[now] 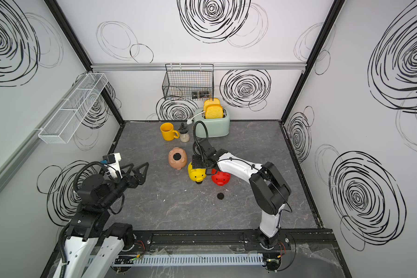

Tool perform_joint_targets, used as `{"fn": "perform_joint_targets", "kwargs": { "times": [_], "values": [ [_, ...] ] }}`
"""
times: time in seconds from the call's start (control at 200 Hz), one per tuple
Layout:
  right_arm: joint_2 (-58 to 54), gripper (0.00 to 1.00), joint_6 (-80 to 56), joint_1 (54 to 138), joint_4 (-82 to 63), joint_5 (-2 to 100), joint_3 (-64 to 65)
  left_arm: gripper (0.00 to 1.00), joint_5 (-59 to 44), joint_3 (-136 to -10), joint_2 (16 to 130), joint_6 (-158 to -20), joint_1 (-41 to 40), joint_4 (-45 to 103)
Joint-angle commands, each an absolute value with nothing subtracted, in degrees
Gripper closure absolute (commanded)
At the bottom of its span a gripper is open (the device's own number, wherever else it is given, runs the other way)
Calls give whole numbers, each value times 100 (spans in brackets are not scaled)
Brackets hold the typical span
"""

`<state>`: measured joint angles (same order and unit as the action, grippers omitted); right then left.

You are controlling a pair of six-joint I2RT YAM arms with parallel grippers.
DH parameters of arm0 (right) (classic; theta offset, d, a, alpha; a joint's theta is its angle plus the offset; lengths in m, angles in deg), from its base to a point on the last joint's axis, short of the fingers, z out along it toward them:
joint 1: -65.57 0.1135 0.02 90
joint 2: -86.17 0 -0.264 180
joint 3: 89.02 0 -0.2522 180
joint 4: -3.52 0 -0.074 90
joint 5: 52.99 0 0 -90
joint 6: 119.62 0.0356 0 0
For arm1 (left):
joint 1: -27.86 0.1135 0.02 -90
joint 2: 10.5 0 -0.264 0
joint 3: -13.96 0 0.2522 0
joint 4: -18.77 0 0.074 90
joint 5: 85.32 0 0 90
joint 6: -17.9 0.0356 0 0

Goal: Close piggy banks
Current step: Move the piggy bank to the center of the board.

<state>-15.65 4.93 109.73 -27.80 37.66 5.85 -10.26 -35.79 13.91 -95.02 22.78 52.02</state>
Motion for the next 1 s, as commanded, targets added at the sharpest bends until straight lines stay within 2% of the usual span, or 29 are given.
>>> {"fn": "perform_joint_targets", "kwargs": {
  "times": [0.0, 0.49, 0.991],
  "values": [
    [-1415, 31, 852, 11155, -3433, 3875, 976, 4, -939, -3573, 1366, -9434, 2208, 5046],
    [-753, 31, 1761, 11831, -3277, 3740, 1907, 4, -746, -3592, 1425, -9442, 2005, 5113],
    [-235, 32, 2215, 12105, -3351, 3595, 2249, 4, -347, -3626, 1478, -9476, 1455, 5240]
  ]
}}
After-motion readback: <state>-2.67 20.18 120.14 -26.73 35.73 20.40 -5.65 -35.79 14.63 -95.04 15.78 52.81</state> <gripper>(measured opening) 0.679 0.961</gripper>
